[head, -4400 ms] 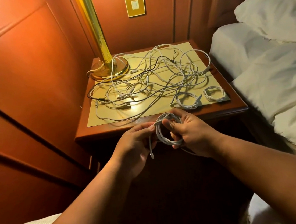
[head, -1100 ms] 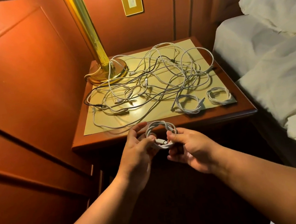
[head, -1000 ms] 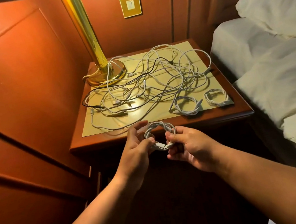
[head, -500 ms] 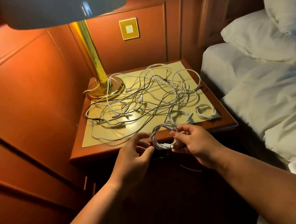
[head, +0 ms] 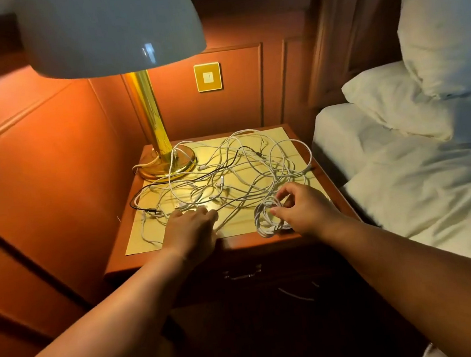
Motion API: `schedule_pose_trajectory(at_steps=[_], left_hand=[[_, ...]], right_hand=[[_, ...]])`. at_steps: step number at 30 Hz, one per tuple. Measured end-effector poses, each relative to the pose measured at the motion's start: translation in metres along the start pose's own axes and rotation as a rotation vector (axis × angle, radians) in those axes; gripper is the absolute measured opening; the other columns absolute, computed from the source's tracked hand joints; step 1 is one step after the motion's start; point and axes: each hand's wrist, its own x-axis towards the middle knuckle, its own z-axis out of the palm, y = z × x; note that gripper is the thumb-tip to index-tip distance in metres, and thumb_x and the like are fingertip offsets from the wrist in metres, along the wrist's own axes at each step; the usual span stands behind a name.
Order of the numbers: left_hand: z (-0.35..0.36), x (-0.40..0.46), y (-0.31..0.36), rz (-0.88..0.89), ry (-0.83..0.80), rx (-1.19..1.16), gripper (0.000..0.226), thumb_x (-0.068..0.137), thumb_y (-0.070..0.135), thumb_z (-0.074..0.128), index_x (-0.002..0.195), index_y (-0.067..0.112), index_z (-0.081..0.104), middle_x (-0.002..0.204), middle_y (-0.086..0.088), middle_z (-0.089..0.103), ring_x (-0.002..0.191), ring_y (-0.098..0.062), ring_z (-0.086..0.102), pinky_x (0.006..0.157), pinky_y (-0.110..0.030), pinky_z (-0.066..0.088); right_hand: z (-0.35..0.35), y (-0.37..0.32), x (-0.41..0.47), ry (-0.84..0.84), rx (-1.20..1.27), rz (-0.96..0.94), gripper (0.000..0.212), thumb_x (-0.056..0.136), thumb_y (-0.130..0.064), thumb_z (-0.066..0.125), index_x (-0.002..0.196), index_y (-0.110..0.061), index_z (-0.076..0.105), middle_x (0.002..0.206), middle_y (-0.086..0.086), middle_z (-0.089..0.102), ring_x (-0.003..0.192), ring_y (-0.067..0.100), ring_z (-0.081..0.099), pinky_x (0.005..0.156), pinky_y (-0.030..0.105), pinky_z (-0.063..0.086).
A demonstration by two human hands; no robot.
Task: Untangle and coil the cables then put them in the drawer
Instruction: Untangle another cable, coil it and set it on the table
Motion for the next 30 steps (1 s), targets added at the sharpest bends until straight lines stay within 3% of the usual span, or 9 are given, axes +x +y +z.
schedule_pose_trajectory(at_steps=[4, 8, 12, 16, 20, 24, 27, 30], left_hand=[[0.0, -0.001, -0.015, -0.02, -0.019, 0.094, 0.026, 0.096, 0.042, 0.05, 0.112, 0.025, 0.063, 0.115, 0.004, 0.066, 0.106, -0.021, 0.062, 0.095, -0.039, 0.034], [0.0, 0.0, -0.024, -0.007, -0.071, 0.137, 0.024, 0.097, 0.04, 0.047, 0.099, 0.024, 0.064, 0.102, 0.004, 0.068, 0.098, -0.021, 0.062, 0.094, -0.039, 0.032], [0.0, 0.006, -0.029, 0.002, -0.038, 0.118, 0.015, 0.1, 0.029, 0.042, 0.105, 0.024, 0.055, 0.103, 0.003, 0.066, 0.095, -0.02, 0.062, 0.093, -0.039, 0.034], [0.002, 0.012, -0.031, -0.098, 0.044, -0.025, 0.023, 0.103, 0.034, 0.034, 0.114, 0.024, 0.051, 0.101, 0.003, 0.069, 0.09, -0.023, 0.064, 0.089, -0.04, 0.037], [0.005, 0.012, -0.036, -0.095, 0.061, -0.108, 0.019, 0.1, 0.035, 0.045, 0.108, 0.027, 0.06, 0.096, 0.005, 0.071, 0.084, -0.018, 0.065, 0.085, -0.035, 0.042], [0.005, 0.013, -0.045, -0.053, 0.079, -0.133, 0.026, 0.095, 0.035, 0.056, 0.12, 0.027, 0.059, 0.1, -0.001, 0.073, 0.085, -0.023, 0.069, 0.07, -0.032, 0.057], [0.0, 0.02, -0.046, -0.041, -0.005, -0.019, 0.036, 0.095, 0.036, 0.057, 0.13, 0.026, 0.055, 0.115, -0.002, 0.069, 0.097, -0.025, 0.068, 0.073, -0.035, 0.057], [-0.005, 0.026, -0.049, -0.041, -0.117, 0.089, 0.027, 0.096, 0.04, 0.053, 0.115, 0.025, 0.065, 0.112, -0.001, 0.061, 0.097, -0.024, 0.062, 0.079, -0.037, 0.055]], right_hand=[[0.018, -0.013, 0.016, -0.035, -0.073, 0.015, 0.022, 0.088, -0.046, 0.067, 0.102, -0.034, 0.055, 0.097, -0.01, 0.062, 0.1, 0.018, 0.06, 0.102, 0.045, 0.039], [0.039, -0.024, 0.028, -0.064, -0.147, 0.02, 0.027, 0.087, -0.049, 0.066, 0.102, -0.031, 0.053, 0.104, -0.006, 0.064, 0.104, 0.019, 0.056, 0.101, 0.042, 0.029], [0.049, -0.029, 0.037, -0.055, -0.229, 0.012, 0.026, 0.088, -0.05, 0.064, 0.1, -0.031, 0.051, 0.095, -0.007, 0.062, 0.104, 0.02, 0.056, 0.104, 0.043, 0.024], [0.051, -0.026, 0.044, -0.017, -0.254, -0.036, 0.026, 0.088, -0.053, 0.063, 0.098, -0.031, 0.053, 0.095, -0.007, 0.067, 0.101, 0.019, 0.059, 0.095, 0.04, 0.023], [0.054, -0.021, 0.044, -0.01, -0.332, -0.165, 0.021, 0.093, -0.048, 0.058, 0.108, -0.032, 0.058, 0.109, -0.008, 0.069, 0.107, 0.018, 0.061, 0.099, 0.042, 0.023], [0.047, -0.022, 0.042, 0.005, -0.289, -0.164, 0.011, 0.096, -0.041, 0.056, 0.102, -0.032, 0.059, 0.102, -0.011, 0.067, 0.1, 0.016, 0.061, 0.099, 0.04, 0.023], [0.04, -0.021, 0.043, 0.004, -0.26, -0.125, 0.007, 0.096, -0.04, 0.057, 0.097, -0.033, 0.058, 0.099, -0.011, 0.067, 0.096, 0.015, 0.06, 0.095, 0.038, 0.023], [0.033, -0.02, 0.045, 0.009, -0.205, -0.094, 0.006, 0.096, -0.037, 0.056, 0.096, -0.032, 0.059, 0.098, -0.01, 0.067, 0.097, 0.015, 0.059, 0.094, 0.038, 0.027]])
